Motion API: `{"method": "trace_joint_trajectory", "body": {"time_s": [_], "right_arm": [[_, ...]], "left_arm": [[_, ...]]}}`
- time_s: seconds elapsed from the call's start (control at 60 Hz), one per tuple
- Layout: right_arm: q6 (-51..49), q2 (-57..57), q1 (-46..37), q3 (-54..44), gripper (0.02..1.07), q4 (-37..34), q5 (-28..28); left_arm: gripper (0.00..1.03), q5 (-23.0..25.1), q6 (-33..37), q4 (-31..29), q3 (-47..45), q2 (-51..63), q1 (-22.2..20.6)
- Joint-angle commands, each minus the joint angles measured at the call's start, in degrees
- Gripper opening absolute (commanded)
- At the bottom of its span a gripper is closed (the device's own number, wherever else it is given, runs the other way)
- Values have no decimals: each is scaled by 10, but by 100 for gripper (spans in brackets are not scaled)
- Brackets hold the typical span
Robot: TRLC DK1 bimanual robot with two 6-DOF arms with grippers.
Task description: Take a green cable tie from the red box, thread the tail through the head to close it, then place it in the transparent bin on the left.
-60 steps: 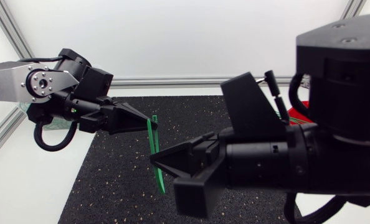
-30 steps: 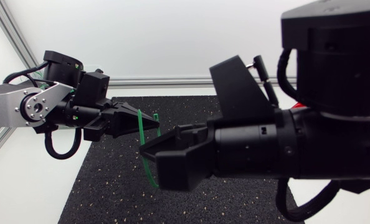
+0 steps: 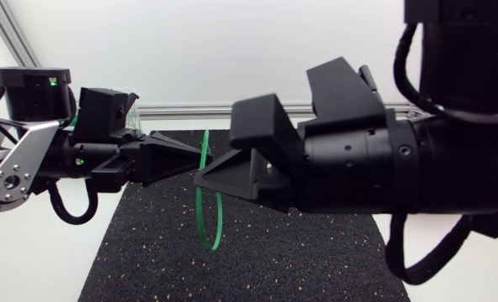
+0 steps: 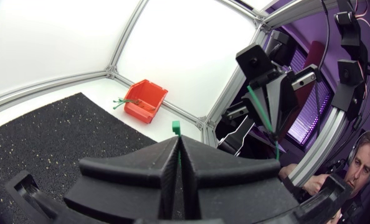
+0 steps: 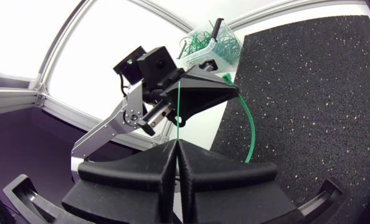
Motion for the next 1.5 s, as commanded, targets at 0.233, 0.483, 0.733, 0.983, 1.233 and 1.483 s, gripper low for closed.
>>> {"method": "trace_joint_trajectory", "body": {"time_s": [0.233, 0.483, 0.733, 0.983, 1.233, 1.483], "right_arm": [[98, 2, 1, 79, 7, -81, -42], [156, 21, -26, 120, 7, -127, -109], [206, 41, -39, 169, 7, -170, -152], [228, 58, -28, 206, 7, -214, -183], [243, 49, -27, 203, 7, -222, -204], [254, 36, -28, 185, 7, -221, -216]], "left_arm": [[4, -19, -95, 49, -33, -45, -31], [4, -19, -140, 109, -43, -36, -36], [4, -20, -174, 116, -43, -66, -37], [4, -35, -222, 115, -28, -104, -38], [4, -63, -236, 101, -23, -121, -63], [4, -86, -237, 95, -21, -128, -83]]}}
